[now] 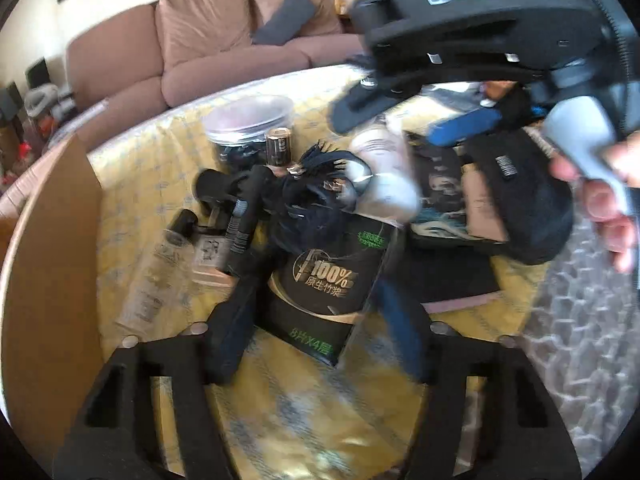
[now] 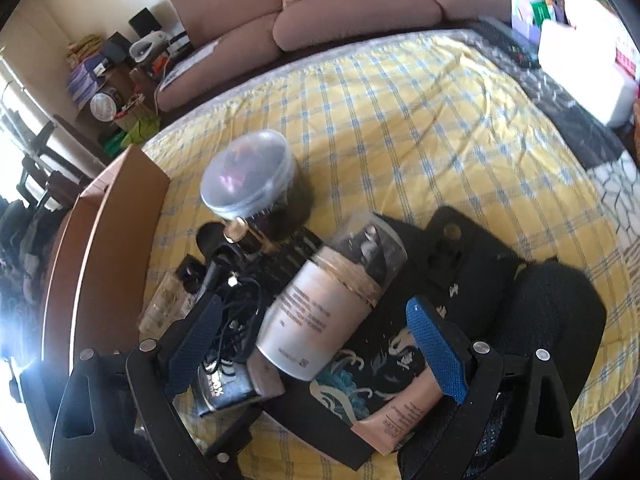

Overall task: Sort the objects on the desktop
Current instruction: 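Grasp the black tissue pack with the left tool while the right tool grasps the white lotion bottle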

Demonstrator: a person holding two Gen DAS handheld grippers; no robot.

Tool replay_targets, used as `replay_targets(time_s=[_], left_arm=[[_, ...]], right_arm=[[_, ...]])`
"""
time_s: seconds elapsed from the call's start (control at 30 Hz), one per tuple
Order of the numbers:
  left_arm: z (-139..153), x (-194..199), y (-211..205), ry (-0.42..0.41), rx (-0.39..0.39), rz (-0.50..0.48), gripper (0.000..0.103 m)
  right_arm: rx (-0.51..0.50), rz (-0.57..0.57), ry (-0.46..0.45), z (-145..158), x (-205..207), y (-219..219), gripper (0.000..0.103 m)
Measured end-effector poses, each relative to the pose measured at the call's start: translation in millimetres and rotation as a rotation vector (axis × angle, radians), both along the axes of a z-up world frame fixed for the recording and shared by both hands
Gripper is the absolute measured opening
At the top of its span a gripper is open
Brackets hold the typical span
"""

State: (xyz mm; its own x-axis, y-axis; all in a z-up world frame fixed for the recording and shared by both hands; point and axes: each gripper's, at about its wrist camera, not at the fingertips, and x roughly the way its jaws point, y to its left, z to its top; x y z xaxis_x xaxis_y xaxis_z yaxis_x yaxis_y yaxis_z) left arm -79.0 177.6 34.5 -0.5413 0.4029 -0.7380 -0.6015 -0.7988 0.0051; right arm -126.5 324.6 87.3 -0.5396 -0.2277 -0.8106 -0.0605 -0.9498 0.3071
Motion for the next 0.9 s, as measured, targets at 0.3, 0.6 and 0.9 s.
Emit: replay_targets(time_s=[0.3, 0.6, 0.9], left_arm=[[2.9, 16.9, -30.7, -0.068, 0.124, -0.003, 0.051], [6.1, 57.0, -42.4, -0.041, 0.081, -0.034, 0.055], [-8.8, 41.5, -19.8, -0.025, -0.022, -0.018, 0.054]], right_arm=[[0.016, 0.087, 0.023, 14.8, 9.2, -24.8, 0.056], [-0.055, 0.083, 0.003, 3.8, 44.4, -31.6, 0.056], [-0.062, -0.035, -0.008, 8.3, 32.4, -11.1, 0.071]])
